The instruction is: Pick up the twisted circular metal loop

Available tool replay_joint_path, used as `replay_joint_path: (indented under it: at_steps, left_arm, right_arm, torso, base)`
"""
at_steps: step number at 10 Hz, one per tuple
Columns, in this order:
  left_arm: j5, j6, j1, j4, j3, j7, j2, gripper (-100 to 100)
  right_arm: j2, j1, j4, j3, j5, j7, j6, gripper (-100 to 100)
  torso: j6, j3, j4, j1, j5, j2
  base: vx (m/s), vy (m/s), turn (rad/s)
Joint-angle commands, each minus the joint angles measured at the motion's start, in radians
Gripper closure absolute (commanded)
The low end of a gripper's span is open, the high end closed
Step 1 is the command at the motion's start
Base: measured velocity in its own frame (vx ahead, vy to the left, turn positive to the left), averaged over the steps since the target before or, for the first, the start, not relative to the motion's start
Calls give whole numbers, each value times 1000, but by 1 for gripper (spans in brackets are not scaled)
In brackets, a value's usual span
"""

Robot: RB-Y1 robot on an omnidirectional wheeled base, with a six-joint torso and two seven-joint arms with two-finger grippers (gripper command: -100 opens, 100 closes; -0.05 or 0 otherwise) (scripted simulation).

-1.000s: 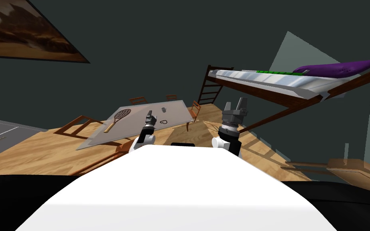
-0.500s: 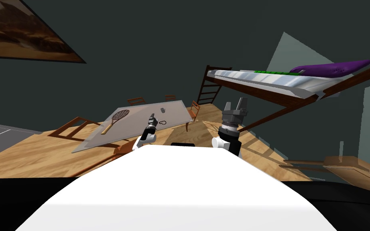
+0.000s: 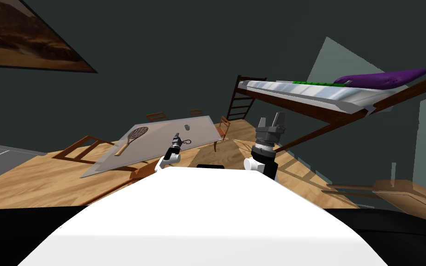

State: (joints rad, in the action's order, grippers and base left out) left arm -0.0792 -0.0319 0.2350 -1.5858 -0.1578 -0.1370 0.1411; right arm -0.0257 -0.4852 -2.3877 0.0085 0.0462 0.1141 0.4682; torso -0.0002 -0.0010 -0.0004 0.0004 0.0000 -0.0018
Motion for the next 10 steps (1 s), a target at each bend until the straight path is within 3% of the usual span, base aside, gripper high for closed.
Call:
replay_joint_path:
  at_steps: [1, 10]
  left_arm:
    - [-6, 27, -20, 50, -6, -3, 5, -100]
    - [-14, 102, -106, 264, -26, 0, 2, -100]
  right_arm:
    - [0, 0, 0, 0, 0, 0, 0, 0]
    - [0, 0, 0, 0, 0, 0, 0, 0]
  torso:
    - [0, 0, 0, 0, 0, 0]
    - [0, 0, 0, 1, 0, 0]
  base:
    - [45, 10, -10]
    - [39, 10, 4]
